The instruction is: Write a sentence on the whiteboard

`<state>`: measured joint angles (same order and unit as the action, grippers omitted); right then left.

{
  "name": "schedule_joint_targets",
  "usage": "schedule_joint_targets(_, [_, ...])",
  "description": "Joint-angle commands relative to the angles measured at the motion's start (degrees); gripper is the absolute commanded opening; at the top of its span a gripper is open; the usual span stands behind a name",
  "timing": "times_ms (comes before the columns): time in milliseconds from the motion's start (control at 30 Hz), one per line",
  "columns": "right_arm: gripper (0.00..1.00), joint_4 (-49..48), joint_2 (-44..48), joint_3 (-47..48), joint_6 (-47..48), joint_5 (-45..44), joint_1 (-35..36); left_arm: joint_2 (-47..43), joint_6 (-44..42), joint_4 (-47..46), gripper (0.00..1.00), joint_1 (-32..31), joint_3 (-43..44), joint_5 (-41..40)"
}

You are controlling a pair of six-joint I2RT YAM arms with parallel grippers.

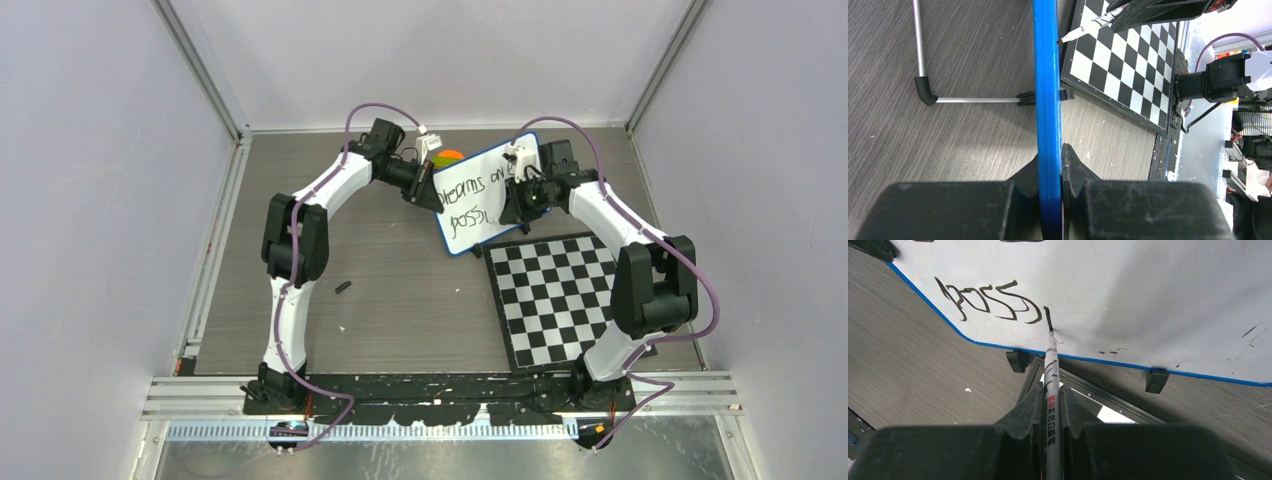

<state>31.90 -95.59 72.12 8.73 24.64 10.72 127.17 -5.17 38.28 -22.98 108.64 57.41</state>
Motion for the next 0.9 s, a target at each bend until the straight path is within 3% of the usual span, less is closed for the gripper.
schedule_joint_targets(0, [0.0, -1.5, 2.3, 0.7, 1.0, -0.5, -0.1, 0.7, -1.6, 2.3, 0.0, -1.0, 1.2, -0.7])
schedule_joint_targets(333, [0.0, 1.0, 4.3, 6.0, 0.1, 2.6, -0.1, 0.6, -1.5, 2.3, 0.0, -1.3, 1.3, -0.7])
schedule_joint_targets(867, [0.0, -0.9, -1.3, 7.3, 0.6, 0.6, 0.0, 0.9, -2.0, 2.7, 0.0, -1.3, 1.7, -1.2])
